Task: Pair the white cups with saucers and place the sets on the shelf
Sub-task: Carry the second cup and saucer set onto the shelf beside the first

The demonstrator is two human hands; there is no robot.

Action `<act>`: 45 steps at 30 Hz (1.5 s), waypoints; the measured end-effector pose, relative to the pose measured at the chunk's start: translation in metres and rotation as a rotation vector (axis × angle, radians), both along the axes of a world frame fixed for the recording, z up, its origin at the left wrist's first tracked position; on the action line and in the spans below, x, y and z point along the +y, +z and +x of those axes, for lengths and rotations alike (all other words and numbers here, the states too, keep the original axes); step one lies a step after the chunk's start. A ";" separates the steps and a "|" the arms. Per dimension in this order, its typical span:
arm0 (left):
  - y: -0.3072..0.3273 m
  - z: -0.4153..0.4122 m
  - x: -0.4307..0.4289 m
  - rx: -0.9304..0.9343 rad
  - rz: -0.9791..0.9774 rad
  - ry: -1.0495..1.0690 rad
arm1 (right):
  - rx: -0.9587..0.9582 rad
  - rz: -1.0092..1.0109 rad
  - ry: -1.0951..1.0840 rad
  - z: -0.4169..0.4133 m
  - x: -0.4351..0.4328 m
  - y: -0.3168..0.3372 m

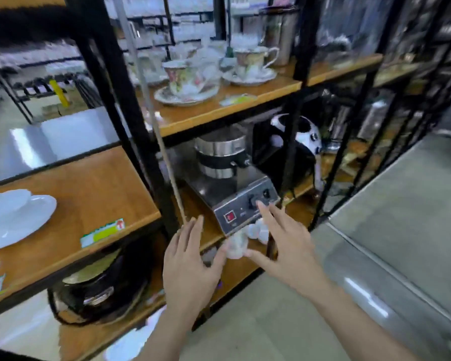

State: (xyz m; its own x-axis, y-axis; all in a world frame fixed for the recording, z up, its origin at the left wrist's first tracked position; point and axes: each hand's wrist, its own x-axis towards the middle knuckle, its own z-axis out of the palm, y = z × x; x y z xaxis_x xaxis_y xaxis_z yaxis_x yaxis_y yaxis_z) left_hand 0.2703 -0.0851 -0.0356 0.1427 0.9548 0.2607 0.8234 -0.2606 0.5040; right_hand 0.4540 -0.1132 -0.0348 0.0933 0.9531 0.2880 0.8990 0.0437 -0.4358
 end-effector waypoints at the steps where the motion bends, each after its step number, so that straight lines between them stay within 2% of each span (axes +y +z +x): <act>1: 0.000 0.027 -0.010 0.005 -0.006 -0.058 | -0.009 -0.004 -0.047 0.027 -0.019 -0.001; 7: -0.001 0.182 -0.069 0.009 -0.025 -0.341 | -0.062 -0.085 -0.385 0.169 -0.140 -0.001; 13: 0.002 0.307 -0.123 -0.040 -0.025 -0.635 | -0.014 -0.065 -0.683 0.272 -0.238 -0.004; 22: -0.023 0.474 -0.186 -0.032 -0.093 -0.988 | 0.117 -0.124 -1.035 0.383 -0.343 -0.032; 25: -0.032 0.520 -0.213 -0.018 -0.104 -1.087 | 0.102 -0.155 -1.129 0.409 -0.375 -0.039; 29: -0.044 0.567 -0.251 0.049 -0.291 -1.174 | 0.191 -0.203 -1.271 0.435 -0.416 -0.049; 34: -0.069 0.597 -0.292 0.186 -0.496 -1.138 | 0.462 -0.247 -1.398 0.458 -0.454 -0.068; 35: -0.073 0.601 -0.299 0.188 -0.629 -1.089 | 0.526 -0.249 -1.414 0.464 -0.459 -0.073; 38: -0.074 0.613 -0.320 0.026 -1.224 -0.809 | 0.739 -0.248 -1.383 0.480 -0.471 -0.083; 39: -0.074 0.616 -0.325 -0.002 -1.341 -0.741 | 0.797 -0.227 -1.356 0.485 -0.475 -0.087; 40: -0.075 0.617 -0.328 -0.013 -1.393 -0.705 | 0.859 -0.216 -1.335 0.488 -0.478 -0.088; 45: -0.081 0.621 -0.335 -0.102 -1.411 -0.561 | 1.149 -0.267 -1.180 0.501 -0.482 -0.100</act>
State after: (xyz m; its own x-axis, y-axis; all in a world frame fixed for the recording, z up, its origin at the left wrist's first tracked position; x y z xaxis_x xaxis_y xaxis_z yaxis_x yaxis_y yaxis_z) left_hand 0.8911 -0.4203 -0.1170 0.5988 0.2541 -0.7595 0.7321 0.2108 0.6477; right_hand 0.9547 -0.5956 -0.1351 0.7820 0.2184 -0.5838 -0.3898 -0.5596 -0.7314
